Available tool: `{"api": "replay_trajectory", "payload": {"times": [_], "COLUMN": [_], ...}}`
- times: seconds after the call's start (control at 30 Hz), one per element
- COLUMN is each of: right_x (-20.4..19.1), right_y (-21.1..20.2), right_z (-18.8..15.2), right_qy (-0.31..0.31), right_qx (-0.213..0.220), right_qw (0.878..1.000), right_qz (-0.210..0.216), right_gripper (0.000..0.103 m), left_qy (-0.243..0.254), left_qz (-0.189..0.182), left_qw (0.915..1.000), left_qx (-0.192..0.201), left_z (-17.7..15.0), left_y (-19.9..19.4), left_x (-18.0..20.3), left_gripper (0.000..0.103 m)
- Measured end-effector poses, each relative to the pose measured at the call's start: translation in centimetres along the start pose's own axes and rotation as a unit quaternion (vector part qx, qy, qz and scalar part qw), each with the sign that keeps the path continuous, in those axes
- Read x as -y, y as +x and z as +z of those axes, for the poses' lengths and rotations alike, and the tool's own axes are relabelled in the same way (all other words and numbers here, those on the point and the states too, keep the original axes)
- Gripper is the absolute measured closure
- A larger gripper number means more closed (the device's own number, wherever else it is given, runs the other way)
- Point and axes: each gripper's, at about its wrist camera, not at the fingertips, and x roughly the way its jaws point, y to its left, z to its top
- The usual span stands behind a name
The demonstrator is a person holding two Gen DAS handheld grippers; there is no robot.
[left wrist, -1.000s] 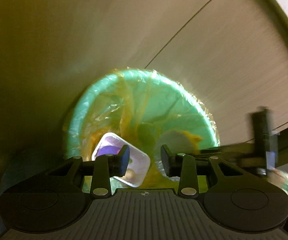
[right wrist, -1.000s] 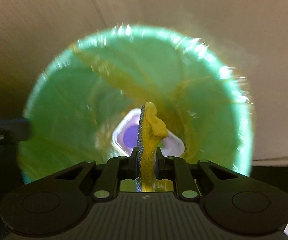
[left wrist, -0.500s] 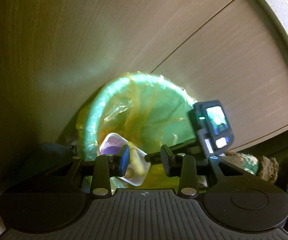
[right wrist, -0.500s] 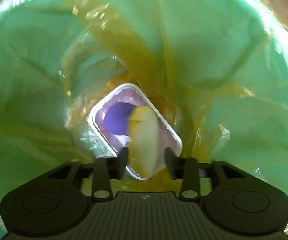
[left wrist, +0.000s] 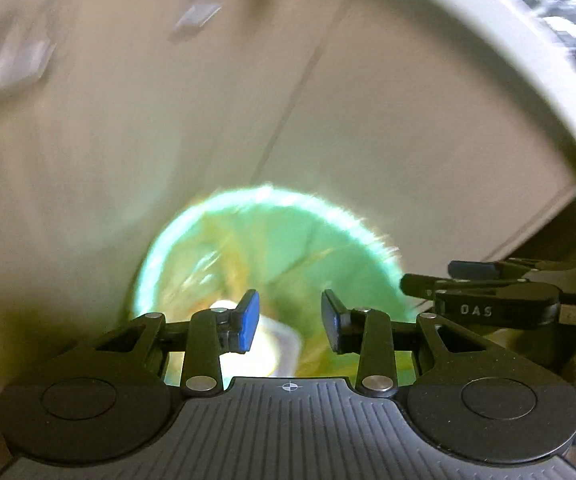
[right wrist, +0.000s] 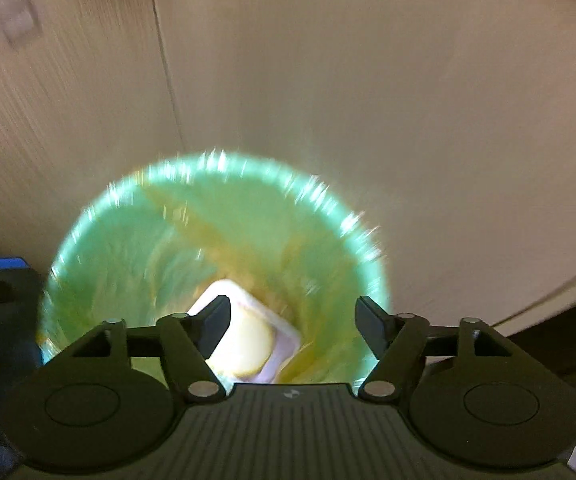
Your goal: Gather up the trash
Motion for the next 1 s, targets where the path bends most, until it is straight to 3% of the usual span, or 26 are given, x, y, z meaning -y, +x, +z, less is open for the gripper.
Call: {"api": "replay_trajectory", "payload": {"times": [0.1,0.23,0.37,0.47,0.6,0.67,0.8,1.0], "right_x": [1.0,1.0,-1.3,-2.9,-5.3,-6.4,-8.4,-11.1], "right_y": [-5.1,-11.8,-18.2,-21.3,-24.1,-24.8,-24.8,-25.4], "right_z": [1.0,3.9,7.3,10.3,13.5,14.9,16.6,19.1], "right_qy": [0.02,0.03,0.006,-0.011,-0.032,-0.044,-0.066,-0.093], "right_qx": [0.057,0.154,0.261,0.305,0.335,0.342,0.344,0.345], "right_qw": [0.998,0.987,0.965,0.95,0.937,0.933,0.928,0.924], "right_qz": [0.001,0.019,0.035,0.066,0.097,0.106,0.125,0.138], "right_gripper": [0.032,0.026,0.019,0.017,0.016,0.016,0.022,0.022], "left_qy": [0.056,0.111,0.127,0.134,0.127,0.123,0.097,0.078], "left_qz": [-0.025,-0.024,0.023,0.078,0.117,0.143,0.156,0.167], "left_qw": [0.9967,0.985,0.9763,0.9709,0.9637,0.9604,0.9646,0.9662], "left_qx": [0.053,0.129,0.174,0.183,0.204,0.205,0.189,0.181], "left_z": [2.5,5.6,8.0,9.7,11.8,12.7,15.0,17.9], "left_y": [-4.2,-11.6,-18.5,-21.7,-24.5,-25.0,-24.1,-22.4], "left_x": [3.5,6.9,8.3,8.4,7.1,6.4,4.6,1.5], "left_gripper": [0.065,0.065,0.065,0.065,0.068,0.091,0.091,0.091]}}
